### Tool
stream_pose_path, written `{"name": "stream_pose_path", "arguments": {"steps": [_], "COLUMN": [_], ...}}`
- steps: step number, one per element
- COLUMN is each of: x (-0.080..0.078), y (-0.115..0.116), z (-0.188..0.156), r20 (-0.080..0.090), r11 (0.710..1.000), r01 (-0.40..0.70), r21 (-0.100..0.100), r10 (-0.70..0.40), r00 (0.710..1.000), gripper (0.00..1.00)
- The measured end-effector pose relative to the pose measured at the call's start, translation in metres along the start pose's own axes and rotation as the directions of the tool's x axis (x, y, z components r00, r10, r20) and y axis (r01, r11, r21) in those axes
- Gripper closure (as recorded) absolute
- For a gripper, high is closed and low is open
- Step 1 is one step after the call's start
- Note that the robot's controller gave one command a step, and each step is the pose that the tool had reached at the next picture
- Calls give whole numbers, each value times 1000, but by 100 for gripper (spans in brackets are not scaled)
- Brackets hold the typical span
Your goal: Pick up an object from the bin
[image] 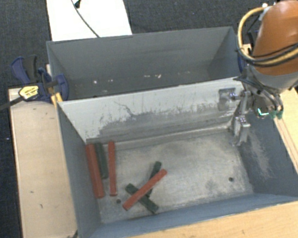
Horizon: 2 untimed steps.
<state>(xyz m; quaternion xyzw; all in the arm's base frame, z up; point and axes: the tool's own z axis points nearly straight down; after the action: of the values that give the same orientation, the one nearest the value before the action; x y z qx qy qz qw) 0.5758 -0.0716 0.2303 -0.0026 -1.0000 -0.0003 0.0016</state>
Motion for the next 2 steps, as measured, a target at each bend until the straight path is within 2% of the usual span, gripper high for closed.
{"name": "stream_pose_path", "arguments": {"steps": [1,2], "x": [-7,-4], "y": [52,123], "z": [115,163], "r20": [-2,1], "r11": [1000,1000], "r01": [26,14], "r21": [-2,-3], "r10": [-26,-14], "r00": [1000,1000], "gripper": [0,0]}}
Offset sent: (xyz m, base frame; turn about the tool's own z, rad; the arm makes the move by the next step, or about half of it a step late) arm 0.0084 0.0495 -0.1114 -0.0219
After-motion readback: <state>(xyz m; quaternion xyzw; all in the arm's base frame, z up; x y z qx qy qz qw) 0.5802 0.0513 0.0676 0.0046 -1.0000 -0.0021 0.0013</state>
